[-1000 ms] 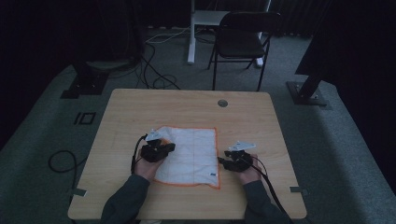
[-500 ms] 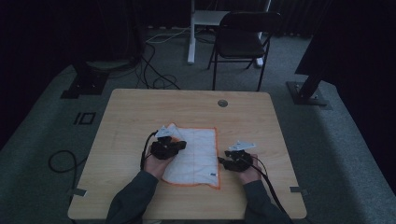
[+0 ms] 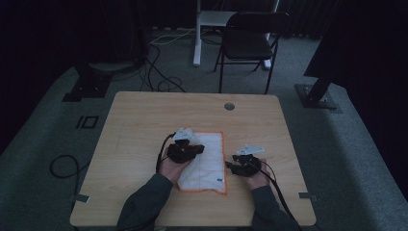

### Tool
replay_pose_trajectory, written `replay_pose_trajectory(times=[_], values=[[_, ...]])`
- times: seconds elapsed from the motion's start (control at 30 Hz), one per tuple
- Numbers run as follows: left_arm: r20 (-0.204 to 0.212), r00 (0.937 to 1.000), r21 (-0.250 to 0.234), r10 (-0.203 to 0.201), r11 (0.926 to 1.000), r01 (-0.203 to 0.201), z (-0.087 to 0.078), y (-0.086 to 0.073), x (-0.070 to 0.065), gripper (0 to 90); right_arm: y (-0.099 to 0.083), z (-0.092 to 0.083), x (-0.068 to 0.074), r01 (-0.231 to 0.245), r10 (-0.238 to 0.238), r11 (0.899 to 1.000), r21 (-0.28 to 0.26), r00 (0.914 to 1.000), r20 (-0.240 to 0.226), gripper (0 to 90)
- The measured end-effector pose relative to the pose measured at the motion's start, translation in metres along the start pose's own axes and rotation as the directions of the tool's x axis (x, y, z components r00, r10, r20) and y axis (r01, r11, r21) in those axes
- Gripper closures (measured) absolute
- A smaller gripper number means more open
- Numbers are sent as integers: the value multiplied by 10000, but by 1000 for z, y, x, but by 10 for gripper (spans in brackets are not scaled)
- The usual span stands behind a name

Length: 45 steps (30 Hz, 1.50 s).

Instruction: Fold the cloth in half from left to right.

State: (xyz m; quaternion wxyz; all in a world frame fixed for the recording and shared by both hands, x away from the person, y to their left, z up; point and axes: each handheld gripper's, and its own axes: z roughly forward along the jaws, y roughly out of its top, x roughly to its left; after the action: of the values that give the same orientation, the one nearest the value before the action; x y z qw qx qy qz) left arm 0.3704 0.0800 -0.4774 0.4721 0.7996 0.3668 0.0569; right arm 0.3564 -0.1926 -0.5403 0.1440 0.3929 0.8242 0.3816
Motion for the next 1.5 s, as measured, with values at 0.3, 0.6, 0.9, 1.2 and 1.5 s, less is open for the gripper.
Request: replay_pose_trajectory(times=[0.3,0.6,0.9,1.2,1.5], values=[[379,9993,378,67,9993,-81,27,1,-11,861,0,-1,-1,-102,102,9999,18,9999,82,532],[317,9995,-45,-64,10000,65,13,0,-8,729,2,-2,1,-147,146,9997,-194,9999,-55,532],[-327,9994,87,-117,9999,119,-6,-16,2,713,12,0,8,-51,46,9992,-405,9999,-128,539],[-847,9956,303,-394,9987,421,-22,-35,13,695,27,4,9,152,-156,9985,-535,9999,-72,549],[-945,9931,388,-702,9965,741,-30,-54,17,639,40,15,14,483,-487,9976,-504,9988,-81,563]])
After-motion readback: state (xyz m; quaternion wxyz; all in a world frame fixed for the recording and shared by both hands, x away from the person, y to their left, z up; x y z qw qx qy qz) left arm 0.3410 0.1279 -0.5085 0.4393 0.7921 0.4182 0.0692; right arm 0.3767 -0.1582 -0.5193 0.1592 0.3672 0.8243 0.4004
